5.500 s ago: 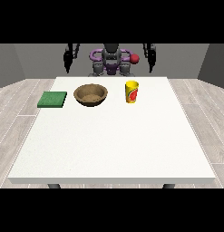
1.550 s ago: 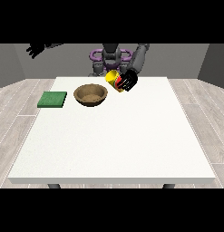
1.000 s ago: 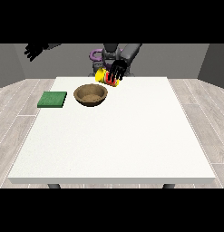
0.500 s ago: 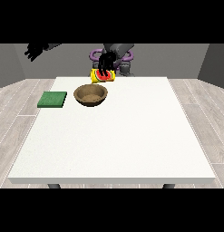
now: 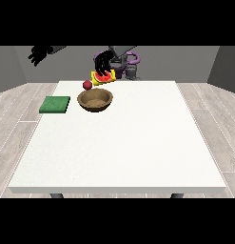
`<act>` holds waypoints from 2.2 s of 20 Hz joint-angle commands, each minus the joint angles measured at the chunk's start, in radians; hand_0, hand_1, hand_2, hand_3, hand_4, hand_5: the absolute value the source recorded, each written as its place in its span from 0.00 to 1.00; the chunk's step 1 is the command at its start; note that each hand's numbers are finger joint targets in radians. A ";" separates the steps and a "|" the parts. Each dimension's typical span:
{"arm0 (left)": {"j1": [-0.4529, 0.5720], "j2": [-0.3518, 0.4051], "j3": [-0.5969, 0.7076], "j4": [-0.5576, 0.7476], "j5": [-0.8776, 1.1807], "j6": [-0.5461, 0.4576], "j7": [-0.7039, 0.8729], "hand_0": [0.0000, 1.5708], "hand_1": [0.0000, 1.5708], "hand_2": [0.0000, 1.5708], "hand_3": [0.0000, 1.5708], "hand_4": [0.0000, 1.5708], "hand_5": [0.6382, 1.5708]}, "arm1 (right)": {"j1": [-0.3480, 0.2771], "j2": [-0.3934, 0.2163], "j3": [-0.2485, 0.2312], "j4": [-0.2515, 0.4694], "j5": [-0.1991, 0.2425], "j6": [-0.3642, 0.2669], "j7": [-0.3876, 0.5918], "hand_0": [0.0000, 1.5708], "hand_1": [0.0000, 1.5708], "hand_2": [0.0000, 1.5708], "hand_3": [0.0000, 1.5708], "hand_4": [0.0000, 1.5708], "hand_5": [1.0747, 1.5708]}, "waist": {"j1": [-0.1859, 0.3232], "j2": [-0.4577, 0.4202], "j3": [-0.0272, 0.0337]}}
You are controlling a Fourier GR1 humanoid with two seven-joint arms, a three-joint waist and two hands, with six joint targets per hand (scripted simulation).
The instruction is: Pick the cup and pour the ball into the bowl, then pick the bowl and place it on the pad
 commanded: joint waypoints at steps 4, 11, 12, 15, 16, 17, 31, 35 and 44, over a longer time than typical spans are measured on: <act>0.027 0.034 0.076 -0.115 0.006 0.030 -0.019 0.00 0.00 0.73 0.95 0.66 1.00 | -0.006 0.004 -0.014 -0.008 0.000 -0.060 0.030 0.00 0.00 0.00 0.09 0.46 0.95 | 0.077 -0.021 -0.0009; 0.134 0.147 0.435 -0.328 0.420 0.254 -0.241 0.51 0.51 0.76 0.56 0.83 0.98 | 0.038 0.007 -0.034 -0.010 0.025 -0.109 0.006 0.00 0.00 0.00 0.07 0.48 0.97 | 0.201 -0.024 -0.0085; 0.136 0.143 0.507 -0.353 0.494 0.266 -0.242 0.40 0.40 0.60 0.43 0.82 0.97 | 0.042 0.003 -0.034 -0.016 0.030 -0.114 0.006 0.00 0.00 0.00 0.08 0.49 0.98 | 0.205 -0.028 -0.0118; 0.137 0.122 0.667 -0.441 0.713 0.236 -0.301 0.00 0.00 0.00 0.00 0.74 0.99 | 0.026 0.024 -0.031 -0.017 0.037 -0.151 0.008 0.00 0.00 0.00 0.00 0.50 0.97 | 0.255 -0.028 -0.0161; 0.126 0.134 0.722 -0.468 0.781 0.217 -0.326 0.00 0.00 0.00 0.00 0.73 1.00 | 0.036 0.034 -0.035 -0.003 0.041 -0.163 -0.001 0.00 0.00 0.00 0.00 0.50 0.97 | 0.270 -0.005 -0.0161; 0.138 0.117 0.764 -0.488 0.857 0.188 -0.342 0.00 0.00 0.00 0.00 0.71 1.00 | 0.045 0.051 -0.027 -0.004 0.049 -0.175 -0.005 0.00 0.00 0.00 0.00 0.50 0.97 | 0.274 -0.003 -0.0142; 0.179 0.431 1.128 -0.531 1.384 -0.347 -0.456 0.00 0.00 0.00 0.00 0.67 0.99 | 0.042 0.224 -0.010 0.118 0.088 -0.287 -0.210 0.00 0.00 0.00 0.00 0.47 0.99 | 0.360 0.163 -0.0002; 0.228 0.495 1.172 -0.544 1.431 -0.388 -0.443 0.00 0.00 0.00 0.00 0.62 0.98 | -0.021 0.206 0.004 0.204 0.087 -0.262 -0.211 0.00 0.00 0.00 0.00 0.41 0.98 | 0.330 0.159 -0.0002; 0.253 0.506 1.171 -0.665 1.494 -0.398 -0.429 0.00 0.00 0.00 0.00 0.64 0.96 | -0.135 0.198 -0.035 0.449 0.090 -0.253 -0.428 0.00 0.00 0.00 0.00 0.33 0.97 | 0.359 0.263 0.0009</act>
